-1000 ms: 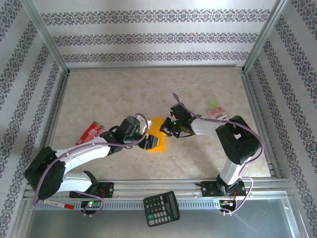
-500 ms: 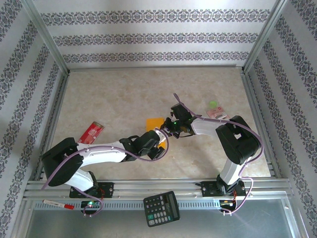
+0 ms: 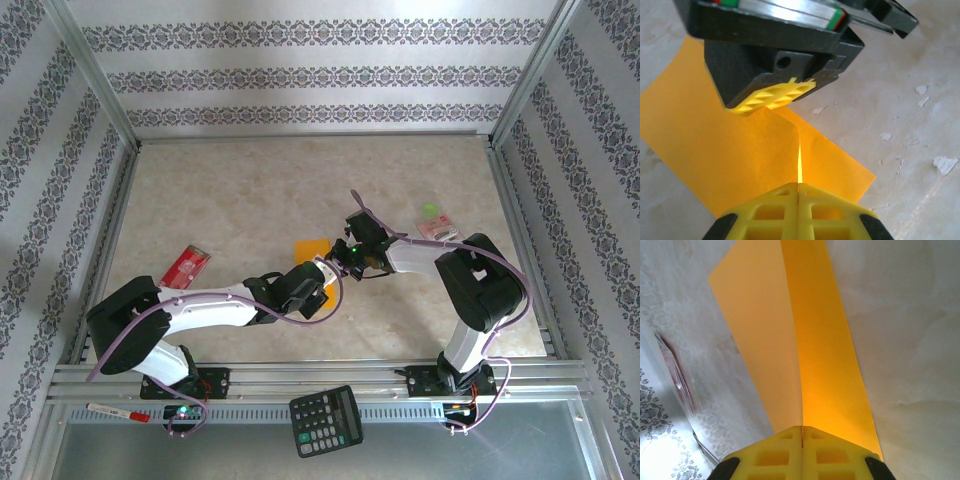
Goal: Fold a paper plane with a square sheet of paper (pick it up from the middle)
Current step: Fold the triangle a second time at the center of the table.
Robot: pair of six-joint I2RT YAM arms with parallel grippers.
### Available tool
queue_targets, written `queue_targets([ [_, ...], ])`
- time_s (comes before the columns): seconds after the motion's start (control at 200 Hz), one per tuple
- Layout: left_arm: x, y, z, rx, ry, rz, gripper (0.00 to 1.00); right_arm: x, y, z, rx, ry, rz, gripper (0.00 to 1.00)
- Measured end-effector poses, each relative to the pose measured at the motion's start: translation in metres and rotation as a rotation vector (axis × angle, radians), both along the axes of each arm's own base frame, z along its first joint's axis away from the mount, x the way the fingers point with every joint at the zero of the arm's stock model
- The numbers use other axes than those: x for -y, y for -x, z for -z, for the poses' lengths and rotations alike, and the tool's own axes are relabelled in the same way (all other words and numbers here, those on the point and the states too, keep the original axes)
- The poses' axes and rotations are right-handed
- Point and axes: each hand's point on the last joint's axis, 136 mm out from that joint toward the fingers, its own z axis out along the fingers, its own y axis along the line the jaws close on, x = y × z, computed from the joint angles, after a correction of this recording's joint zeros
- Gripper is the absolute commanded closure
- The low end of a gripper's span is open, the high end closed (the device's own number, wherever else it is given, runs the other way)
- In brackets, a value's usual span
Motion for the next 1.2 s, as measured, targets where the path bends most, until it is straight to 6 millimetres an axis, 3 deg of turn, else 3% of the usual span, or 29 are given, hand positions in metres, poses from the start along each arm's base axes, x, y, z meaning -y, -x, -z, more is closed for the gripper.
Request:
queue_targets([
  [0.24, 0.004, 0.005, 0.002, -0.064, 0.051, 0.021, 1.00, 0.009, -0.004, -0.001, 0.013, 0.003, 0.007, 0.69],
  [0.44, 0.006, 0.011, 0.001, -0.164, 0.156, 0.050, 1.00, 0.027, -0.009, -0.031, 0.115, -0.007, -0.001, 0.68],
  [0.6, 0.009, 0.021, 0.004, -0.247, 0.225, 0.088, 1.00, 0.019, -0.015, -0.047, 0.190, -0.025, -0.047, 0.72],
  [0.854, 0.014, 0.027, 0.002, -0.305, 0.283, 0.104, 1.00, -0.009, -0.029, -0.027, 0.175, -0.017, -0.123, 0.77],
  [1.129, 0.010, 0.019, 0.004, -0.356, 0.327, 0.068, 1.00, -0.001, -0.028, 0.017, 0.117, 0.027, -0.170, 0.80],
  [1.199, 0.007, 0.014, 0.006, -0.379, 0.343, 0.047, 1.00, -0.001, -0.027, 0.019, 0.115, 0.020, -0.186, 0.80],
])
